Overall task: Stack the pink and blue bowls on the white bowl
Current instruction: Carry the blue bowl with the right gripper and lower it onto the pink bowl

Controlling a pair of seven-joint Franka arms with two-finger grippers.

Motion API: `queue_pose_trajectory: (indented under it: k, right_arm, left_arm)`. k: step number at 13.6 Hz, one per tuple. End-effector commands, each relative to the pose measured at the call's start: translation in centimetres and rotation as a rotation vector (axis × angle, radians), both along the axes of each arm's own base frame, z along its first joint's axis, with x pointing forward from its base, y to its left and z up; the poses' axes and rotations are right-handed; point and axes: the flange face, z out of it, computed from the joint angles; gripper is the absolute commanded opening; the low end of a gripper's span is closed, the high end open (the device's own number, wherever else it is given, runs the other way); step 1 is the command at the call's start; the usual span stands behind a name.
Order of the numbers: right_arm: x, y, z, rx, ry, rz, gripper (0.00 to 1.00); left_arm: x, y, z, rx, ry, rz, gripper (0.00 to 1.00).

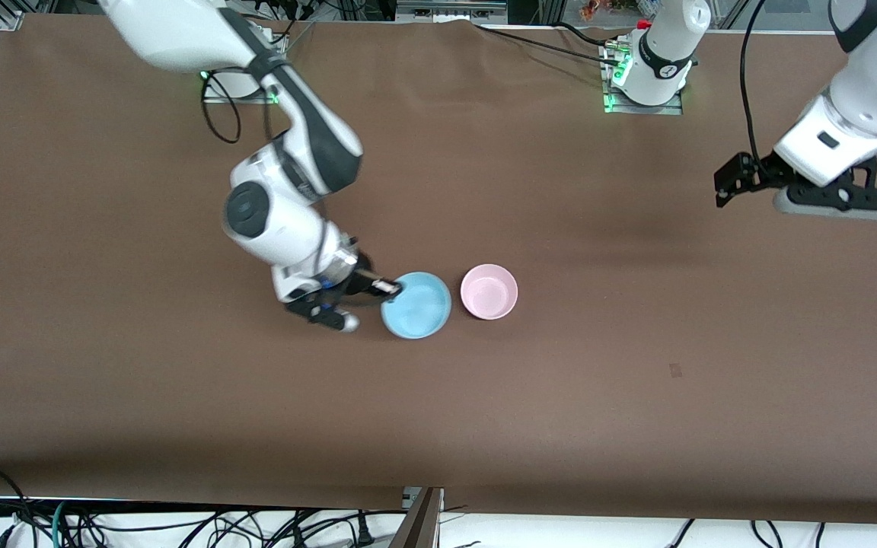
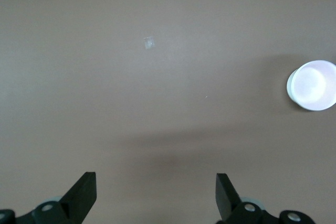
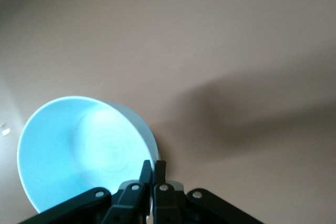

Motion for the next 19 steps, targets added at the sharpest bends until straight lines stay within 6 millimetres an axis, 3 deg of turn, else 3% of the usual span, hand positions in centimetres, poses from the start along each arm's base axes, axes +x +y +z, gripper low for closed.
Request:
queue_pose_trajectory:
  k: [1, 4, 9, 12, 19]
  right_arm:
    - [-2.8, 6.0, -2.2, 0.05, -0.048, 0.026, 0.0]
    - [-5.5, 9.6, -4.7, 0.062, -0.07, 0.069, 0.0]
    - [-5.2, 9.1, -6.8, 0.008, -0.083, 0.082, 0.0]
    - [-5.3, 9.1, -8.4, -0.033, -0.093, 0.112, 0.0]
    - [-6.1, 9.7, -10.4, -0.082, -0.102, 0.131, 0.0]
  left_arm:
    - [0.9, 2.7, -1.4, -0.019, 0.011, -0.015, 1.0]
    - [1.0, 1.7, -0.7, -0.014, 0.014, -0.022, 1.0]
    - [1.1, 2.8, -0.9, -0.013, 0.027, -0.016, 1.0]
    - [2.3, 2.7, -0.7, -0.015, 0.019, -0.018, 1.0]
    - [2.5, 2.5, -1.1, -0.014, 0.027, -0.023, 1.0]
